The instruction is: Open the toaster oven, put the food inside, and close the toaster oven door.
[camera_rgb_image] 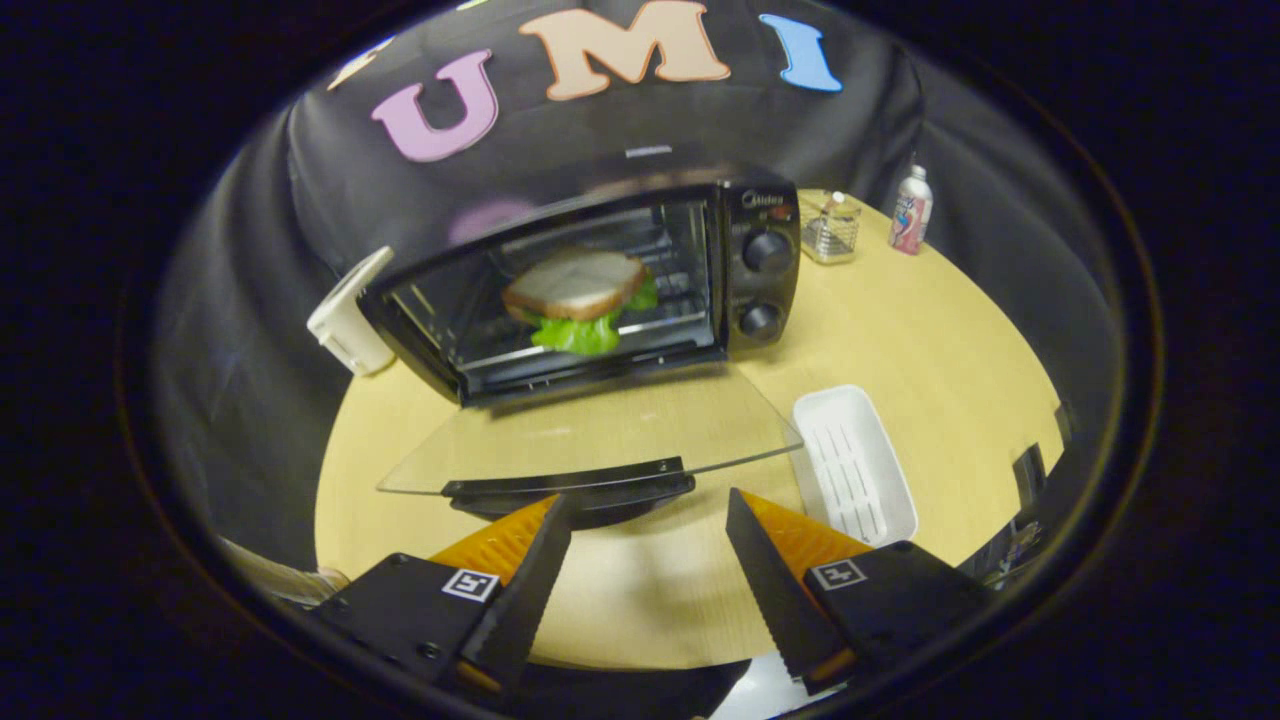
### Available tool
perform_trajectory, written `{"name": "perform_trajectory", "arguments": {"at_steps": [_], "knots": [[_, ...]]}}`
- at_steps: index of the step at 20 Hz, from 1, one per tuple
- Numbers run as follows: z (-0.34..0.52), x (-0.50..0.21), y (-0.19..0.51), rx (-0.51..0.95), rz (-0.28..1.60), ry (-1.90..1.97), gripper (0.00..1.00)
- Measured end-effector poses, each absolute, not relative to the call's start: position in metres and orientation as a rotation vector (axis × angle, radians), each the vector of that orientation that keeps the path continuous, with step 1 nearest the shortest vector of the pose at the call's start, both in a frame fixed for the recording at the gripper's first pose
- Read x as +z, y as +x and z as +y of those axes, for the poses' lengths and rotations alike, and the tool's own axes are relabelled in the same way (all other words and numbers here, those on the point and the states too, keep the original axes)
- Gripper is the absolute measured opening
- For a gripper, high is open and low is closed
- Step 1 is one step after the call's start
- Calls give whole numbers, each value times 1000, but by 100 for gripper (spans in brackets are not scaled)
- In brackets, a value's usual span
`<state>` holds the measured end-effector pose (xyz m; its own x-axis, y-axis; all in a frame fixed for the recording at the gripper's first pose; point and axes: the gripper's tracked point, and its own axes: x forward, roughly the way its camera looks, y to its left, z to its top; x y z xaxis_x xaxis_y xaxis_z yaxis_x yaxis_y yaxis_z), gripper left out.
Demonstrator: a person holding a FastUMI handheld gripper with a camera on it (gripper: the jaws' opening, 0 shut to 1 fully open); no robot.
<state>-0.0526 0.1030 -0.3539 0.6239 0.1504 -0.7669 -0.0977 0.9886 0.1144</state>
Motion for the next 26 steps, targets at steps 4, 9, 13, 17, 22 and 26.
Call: {"name": "perform_trajectory", "arguments": {"at_steps": [4,9,13,17,22,26], "knots": [[114,-334,-31,144,830,133,97],[132,-318,-12,181,778,200,97],[139,-302,14,191,702,185,99],[147,-291,42,208,632,170,100],[158,-287,69,207,578,180,100],[162,-287,80,203,552,185,100]]}}
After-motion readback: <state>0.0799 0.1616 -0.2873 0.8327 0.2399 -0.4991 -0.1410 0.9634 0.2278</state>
